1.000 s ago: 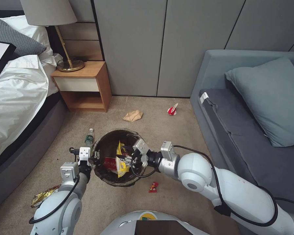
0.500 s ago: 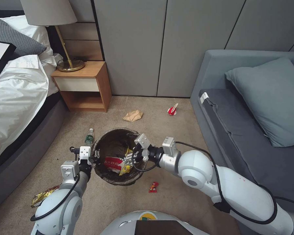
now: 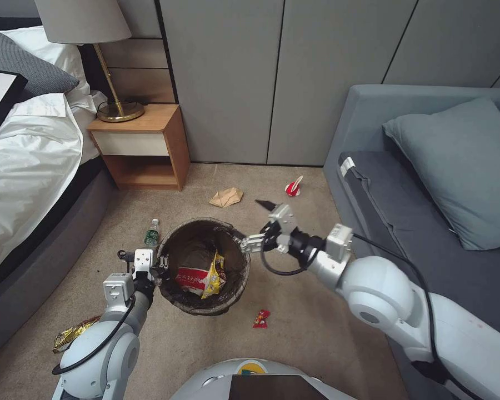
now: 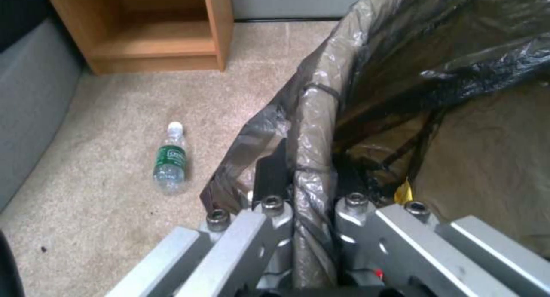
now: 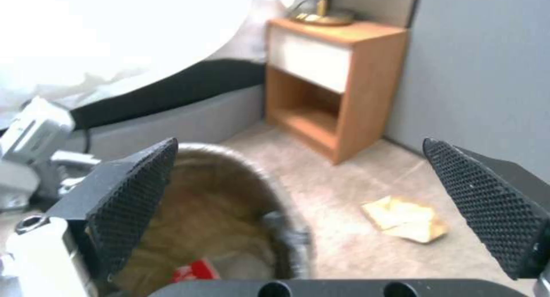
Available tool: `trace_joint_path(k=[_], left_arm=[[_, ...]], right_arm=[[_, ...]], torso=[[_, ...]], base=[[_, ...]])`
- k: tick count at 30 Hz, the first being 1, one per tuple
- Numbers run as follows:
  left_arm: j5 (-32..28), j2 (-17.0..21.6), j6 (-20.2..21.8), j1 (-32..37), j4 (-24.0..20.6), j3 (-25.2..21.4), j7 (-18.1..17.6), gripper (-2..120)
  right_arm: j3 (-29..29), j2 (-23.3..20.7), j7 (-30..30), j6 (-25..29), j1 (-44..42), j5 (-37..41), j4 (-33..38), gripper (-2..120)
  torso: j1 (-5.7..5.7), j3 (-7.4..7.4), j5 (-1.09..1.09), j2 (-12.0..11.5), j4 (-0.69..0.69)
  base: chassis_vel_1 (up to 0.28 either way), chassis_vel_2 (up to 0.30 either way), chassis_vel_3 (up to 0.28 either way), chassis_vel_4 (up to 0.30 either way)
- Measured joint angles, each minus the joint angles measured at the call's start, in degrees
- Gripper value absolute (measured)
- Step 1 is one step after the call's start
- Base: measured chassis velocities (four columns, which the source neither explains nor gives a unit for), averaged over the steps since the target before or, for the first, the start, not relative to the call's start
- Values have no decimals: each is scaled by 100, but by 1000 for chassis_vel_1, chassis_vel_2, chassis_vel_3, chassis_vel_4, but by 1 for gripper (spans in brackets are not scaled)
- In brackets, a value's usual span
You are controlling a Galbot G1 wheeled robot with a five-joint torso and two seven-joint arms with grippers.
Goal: Pick up the trash bin, then pick up the garbage from the floor and place it into the trash bin.
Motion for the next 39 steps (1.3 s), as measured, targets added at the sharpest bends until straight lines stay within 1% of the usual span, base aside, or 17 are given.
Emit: trace_joint_path(k=[2,3,5,6,8,10,14,18,20,27,29,30,32,33,34,36,39], left_arm=[[0,-4,0,3,0,-5,-1,2],[0,-4,0,3,0,-5,-1,2],[-1,0,3,3,-7,-8,-1,2],[-1,0,3,3,-7,-8,-1,2],[-2,2,4,-2,-10,-9,-1,2],[-3,2,4,-2,-12,-10,-1,2],[-44,23,8,6,-44,-49,-1,2],[-102,63,16,8,-73,-85,-5,2],[-134,83,19,6,-84,-88,-17,2],[-183,142,30,28,-106,-92,-37,2],[-190,166,34,30,-106,-92,-40,2],[-190,166,34,30,-106,-92,-40,2],[-191,176,35,34,-103,-87,-41,2],[-191,176,35,34,-103,-87,-41,2],[-191,178,36,39,-94,-83,-42,2],[-191,184,37,49,-86,-77,-43,2],[-190,189,39,52,-82,-75,-43,2]], right_arm=[[678,-198,-120,255,-584,-19,51,100],[678,-198,-120,255,-584,-19,51,100],[1042,-342,-235,467,-973,-114,-44,100],[1042,-342,-235,467,-973,-114,-44,100],[1182,-387,-278,681,-1156,-284,-313,100],[1182,-374,-285,728,-1160,-342,-432,100],[1098,-371,-376,807,-1210,-388,-695,100],[962,-347,-627,1016,-1299,-591,-1015,100],[867,-285,-827,1183,-1363,-846,-1289,100],[726,-202,-1244,1384,-1730,-1349,-1878,100],[671,-174,-1520,1447,-1809,-1486,-2133,100],[671,-174,-1520,1447,-1809,-1486,-2133,100],[640,-175,-1883,1512,-1784,-1636,-2354,100],[640,-175,-1883,1512,-1784,-1636,-2354,100],[610,-188,-2171,1547,-1725,-1748,-2523,100],[488,-195,-2502,1607,-1614,-1845,-2787,100],[374,-187,-2643,1608,-1558,-1869,-2944,100]], torso=[[0,0,0,0,-2],[0,0,0,0,-2],[0,-1,0,0,-4],[0,-1,0,0,-4],[0,0,1,0,-2],[0,0,0,0,1],[0,0,0,0,1],[0,0,0,0,-1],[0,0,-1,0,0],[0,0,0,0,-2],[0,0,-1,0,-2],[0,0,-1,0,-2],[0,0,0,0,-1],[0,0,0,0,-1],[0,0,-1,0,0],[0,0,0,0,0],[0,0,-1,0,0]], base=[[0,0,0,0],[0,0,0,0],[0,0,0,0],[0,0,0,0],[0,0,0,0],[0,0,0,0],[0,0,0,0],[0,0,0,0],[0,0,0,0],[0,0,0,0],[0,0,0,0],[0,0,0,0],[0,0,0,0],[0,0,0,0],[0,0,0,0],[0,0,0,0],[0,0,0,0]])
